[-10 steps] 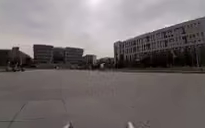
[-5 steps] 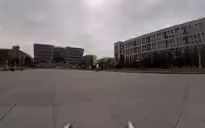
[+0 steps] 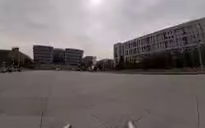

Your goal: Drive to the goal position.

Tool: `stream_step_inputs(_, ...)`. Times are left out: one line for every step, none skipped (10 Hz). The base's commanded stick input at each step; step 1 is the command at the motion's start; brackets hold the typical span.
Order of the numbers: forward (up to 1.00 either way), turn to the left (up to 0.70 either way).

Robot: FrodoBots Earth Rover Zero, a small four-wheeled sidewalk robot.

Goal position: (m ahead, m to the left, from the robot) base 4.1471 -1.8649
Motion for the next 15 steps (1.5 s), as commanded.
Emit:
stream_step_inputs(0.7, 0.0)
stream_step_inputs(0.7, 0.0)
stream_step_inputs(0.7, 0.0)
stream_step_inputs(0.7, 0.0)
stream_step_inputs(0.7, 0.0)
stream_step_inputs(0.7, 0.0)
stream_step_inputs(0.7, 0.0)
stream_step_inputs(0.7, 0.0)
stream_step_inputs(0.7, 0.0)
stream_step_inputs(0.7, 0.0)
stream_step_inputs(0.7, 0.0)
stream_step_inputs(0.7, 0.0)
stream_step_inputs(0.7, 0.0)
stream_step_inputs(0.7, 0.0)
stream_step_inputs(0.7, 0.0)
